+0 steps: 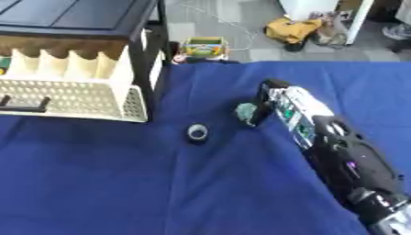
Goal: Pick up objects from table and place into drawer.
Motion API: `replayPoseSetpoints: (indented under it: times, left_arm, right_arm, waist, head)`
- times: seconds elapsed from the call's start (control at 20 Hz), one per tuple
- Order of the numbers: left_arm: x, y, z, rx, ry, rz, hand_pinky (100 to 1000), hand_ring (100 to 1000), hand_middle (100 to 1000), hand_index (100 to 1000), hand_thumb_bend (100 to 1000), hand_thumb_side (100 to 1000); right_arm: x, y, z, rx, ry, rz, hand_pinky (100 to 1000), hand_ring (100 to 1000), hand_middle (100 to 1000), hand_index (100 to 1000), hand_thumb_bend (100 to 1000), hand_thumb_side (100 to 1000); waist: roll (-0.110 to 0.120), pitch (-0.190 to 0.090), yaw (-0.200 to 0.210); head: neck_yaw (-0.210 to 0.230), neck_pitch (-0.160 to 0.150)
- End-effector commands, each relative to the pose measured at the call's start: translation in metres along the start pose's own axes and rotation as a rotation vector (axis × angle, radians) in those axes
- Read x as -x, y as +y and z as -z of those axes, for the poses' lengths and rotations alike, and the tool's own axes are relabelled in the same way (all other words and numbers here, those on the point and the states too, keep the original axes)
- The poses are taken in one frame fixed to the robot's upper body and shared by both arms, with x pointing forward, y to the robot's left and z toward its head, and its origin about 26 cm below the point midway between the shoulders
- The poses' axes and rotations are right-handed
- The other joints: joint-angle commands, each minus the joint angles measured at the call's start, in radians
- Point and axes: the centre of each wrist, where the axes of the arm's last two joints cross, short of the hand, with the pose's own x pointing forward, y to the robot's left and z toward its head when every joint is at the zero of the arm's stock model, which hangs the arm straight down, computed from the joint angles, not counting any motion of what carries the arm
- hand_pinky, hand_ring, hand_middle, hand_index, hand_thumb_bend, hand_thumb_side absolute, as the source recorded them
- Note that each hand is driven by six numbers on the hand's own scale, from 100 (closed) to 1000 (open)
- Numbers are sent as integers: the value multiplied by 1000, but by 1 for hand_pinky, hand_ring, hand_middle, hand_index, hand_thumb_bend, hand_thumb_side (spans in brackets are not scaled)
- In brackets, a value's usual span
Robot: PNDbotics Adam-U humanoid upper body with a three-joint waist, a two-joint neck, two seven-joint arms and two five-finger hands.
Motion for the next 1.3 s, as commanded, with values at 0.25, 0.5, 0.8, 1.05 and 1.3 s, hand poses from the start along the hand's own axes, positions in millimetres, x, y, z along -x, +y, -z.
replayPoseSetpoints:
  times: [0.25,0.5,0.8,1.05,1.3]
  left_arm:
    - [-3,6,-1,-6,-9,22,100,100,100,701,100,591]
    - [-3,5,-1,0,-7,22,100,100,100,700,100,589]
    - [-2,3,-1,6,-4,19,100,100,100,698,100,593]
    - [-2,3,-2,6,-4,20,100,100,100,697,100,590]
    - [-2,3,-2,10,-6,19,100,100,100,689,100,591]
  right_arm:
    - [-11,-19,-10,18,-59,-13,480,656,623,762,562,270]
    - [-14,-21,-11,11,-63,-3,474,656,600,736,544,255]
    - [-12,-19,-9,9,-39,3,447,637,578,706,505,205]
    - [-9,-17,-7,13,-11,11,427,620,583,708,458,178]
    - [-8,-16,-5,11,0,21,402,610,581,704,325,116]
  waist:
    - [-2,-17,0]
    - [-4,-18,-1]
    - [-3,-17,0]
    - [-3,-17,-1]
    - [-3,-18,-2]
  head:
    - [2,-11]
    - [4,-16]
    - [4,-17]
    - [4,-15]
    - [4,-20]
